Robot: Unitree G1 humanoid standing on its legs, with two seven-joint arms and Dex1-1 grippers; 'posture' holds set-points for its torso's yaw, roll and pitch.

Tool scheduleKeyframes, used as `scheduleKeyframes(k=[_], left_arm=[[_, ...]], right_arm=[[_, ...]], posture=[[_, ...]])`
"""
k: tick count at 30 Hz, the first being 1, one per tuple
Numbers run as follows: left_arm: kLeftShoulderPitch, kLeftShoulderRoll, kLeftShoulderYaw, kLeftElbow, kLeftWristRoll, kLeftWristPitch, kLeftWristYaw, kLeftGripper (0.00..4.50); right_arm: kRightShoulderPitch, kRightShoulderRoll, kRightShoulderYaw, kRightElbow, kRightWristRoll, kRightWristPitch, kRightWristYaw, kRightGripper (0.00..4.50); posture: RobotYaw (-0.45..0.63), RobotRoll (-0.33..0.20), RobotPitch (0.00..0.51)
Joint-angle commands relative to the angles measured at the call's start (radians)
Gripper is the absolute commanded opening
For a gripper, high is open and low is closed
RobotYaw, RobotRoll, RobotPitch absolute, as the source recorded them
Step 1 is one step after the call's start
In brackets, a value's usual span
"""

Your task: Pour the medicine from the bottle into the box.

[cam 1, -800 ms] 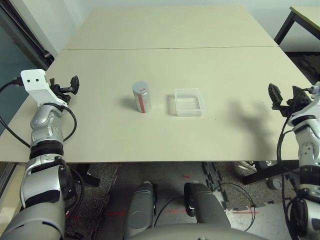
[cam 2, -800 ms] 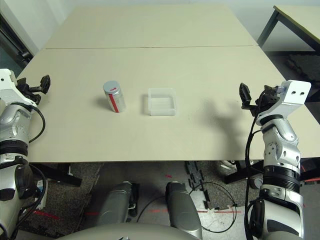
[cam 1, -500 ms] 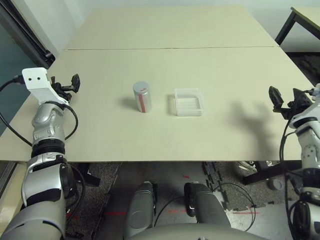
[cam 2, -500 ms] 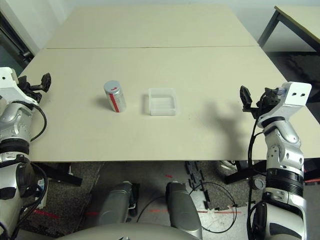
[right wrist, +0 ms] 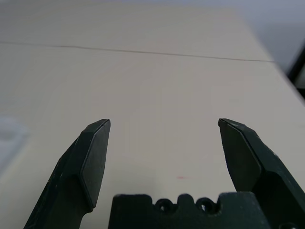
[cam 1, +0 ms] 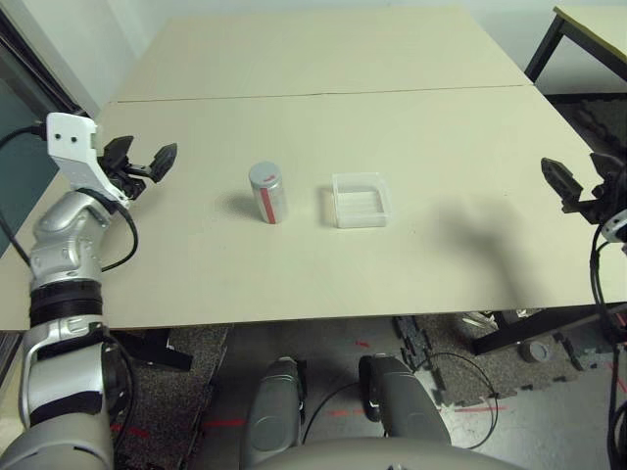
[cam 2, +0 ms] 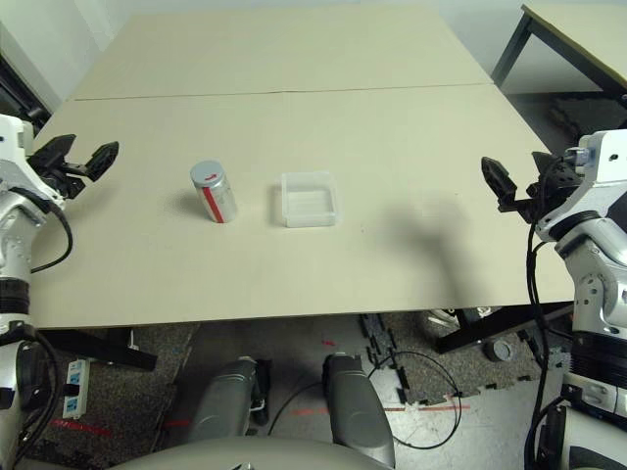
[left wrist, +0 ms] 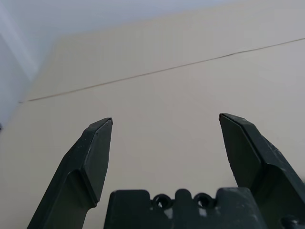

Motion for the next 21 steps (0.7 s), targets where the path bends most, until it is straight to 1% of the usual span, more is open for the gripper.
scheduleKeyframes(k=[1, 4, 8, 12, 15, 17, 21], left_arm=[[0.081, -0.001, 0.013, -0.193, -0.066, 0.131, 0.008, 4.48], [0.132, -0.022, 0.007, -0.314, -0.116, 0.204, 0.014, 4.48], [0.164, -0.063, -0.021, -0.396, -0.152, 0.258, 0.013, 4.48], [0.173, -0.078, -0.063, -0.425, -0.161, 0.279, -0.013, 4.48], [0.175, -0.079, -0.081, -0.414, -0.173, 0.29, -0.038, 4.48], [0.186, -0.077, -0.108, -0.409, -0.17, 0.282, -0.069, 4.48], [0.196, -0.097, -0.158, -0.388, -0.162, 0.272, -0.105, 4.48]], right_arm=[[0.021, -0.02, 0.006, -0.111, 0.065, 0.12, 0.001, 4.5], [0.029, -0.02, 0.021, -0.172, 0.098, 0.191, 0.005, 4.5], [0.036, -0.017, 0.057, -0.223, 0.107, 0.233, 0.013, 4.5], [0.034, -0.001, 0.07, -0.248, 0.116, 0.249, -0.001, 4.5], [0.032, 0.007, 0.076, -0.258, 0.116, 0.254, -0.007, 4.5], [0.031, 0.01, 0.084, -0.255, 0.108, 0.249, -0.005, 4.5], [0.019, 0.011, 0.116, -0.234, 0.082, 0.224, 0.009, 4.5]], posture=[[0.06, 0.0, 0.143], [0.07, 0.0, 0.148], [0.06, 0.0, 0.15], [0.04, 0.0, 0.146], [0.03, 0.0, 0.142], [0.02, 0.0, 0.139], [0.01, 0.0, 0.137]])
